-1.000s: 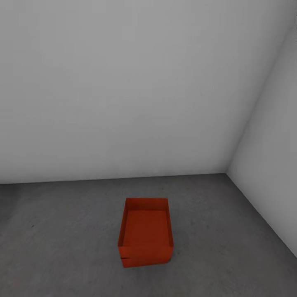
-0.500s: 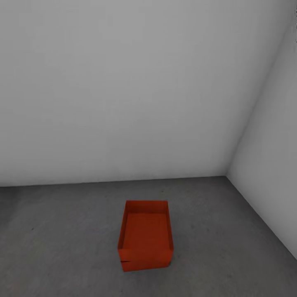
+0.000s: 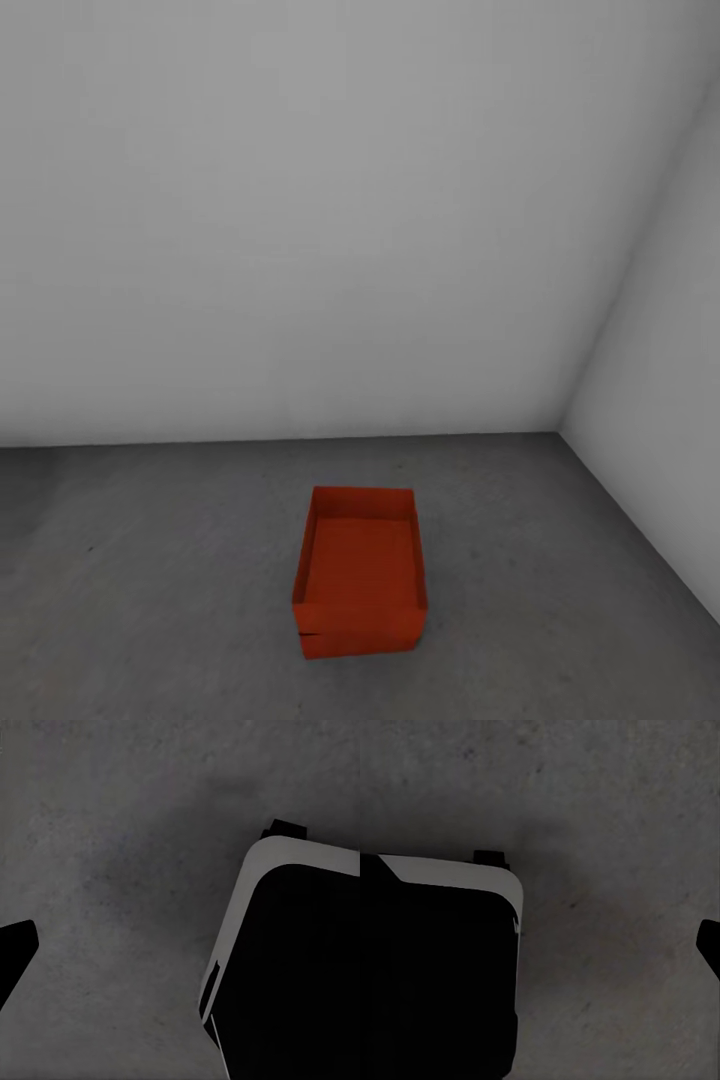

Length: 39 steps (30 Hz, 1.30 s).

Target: Move the two storage containers from the living room to the garage. In the garage, place one container on the floor and stack the other container on top of it (either order is fine).

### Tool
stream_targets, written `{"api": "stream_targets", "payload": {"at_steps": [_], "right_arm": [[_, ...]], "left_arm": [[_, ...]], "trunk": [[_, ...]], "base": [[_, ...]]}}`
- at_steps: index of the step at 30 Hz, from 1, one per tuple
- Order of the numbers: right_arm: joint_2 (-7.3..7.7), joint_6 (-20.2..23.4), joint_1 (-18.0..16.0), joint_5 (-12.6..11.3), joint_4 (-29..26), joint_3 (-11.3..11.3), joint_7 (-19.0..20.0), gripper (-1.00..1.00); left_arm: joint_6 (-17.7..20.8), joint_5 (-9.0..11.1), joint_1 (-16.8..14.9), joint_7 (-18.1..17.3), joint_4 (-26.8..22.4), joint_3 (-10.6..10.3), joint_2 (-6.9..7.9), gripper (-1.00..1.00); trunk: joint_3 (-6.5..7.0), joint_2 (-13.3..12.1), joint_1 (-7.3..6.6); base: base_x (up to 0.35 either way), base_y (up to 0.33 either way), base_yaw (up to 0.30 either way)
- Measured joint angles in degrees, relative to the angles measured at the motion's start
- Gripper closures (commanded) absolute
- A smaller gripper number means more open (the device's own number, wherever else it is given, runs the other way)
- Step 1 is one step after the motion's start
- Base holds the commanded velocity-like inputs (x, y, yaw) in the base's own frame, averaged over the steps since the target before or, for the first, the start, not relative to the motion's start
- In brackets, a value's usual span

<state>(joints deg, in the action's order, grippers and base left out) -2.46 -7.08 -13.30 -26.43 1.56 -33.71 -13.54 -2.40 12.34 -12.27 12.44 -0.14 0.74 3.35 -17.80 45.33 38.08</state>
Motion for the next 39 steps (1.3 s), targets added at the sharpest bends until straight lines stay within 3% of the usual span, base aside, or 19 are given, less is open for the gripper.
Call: {"api": "stream_targets", "payload": {"at_steps": [12, 39], "right_arm": [[-0.03, -0.05, 0.00, -0.15, -0.05, -0.01, -0.04, -1.00], [-0.78, 0.06, 1.18, -0.17, 0.00, 0.01, 0.01, -1.00]], "left_arm": [[-0.02, -0.05, 0.00, 0.00, 0.01, 0.00, -0.17, -1.00], [0.00, 0.02, 0.00, 0.00, 0.01, 0.07, 0.01, -1.00]], "trunk": [[0.15, 0.00, 0.00], [2.54, 0.00, 0.00]], "base": [[0.000, 0.000, 0.012], [0.000, 0.000, 0.000]]}}
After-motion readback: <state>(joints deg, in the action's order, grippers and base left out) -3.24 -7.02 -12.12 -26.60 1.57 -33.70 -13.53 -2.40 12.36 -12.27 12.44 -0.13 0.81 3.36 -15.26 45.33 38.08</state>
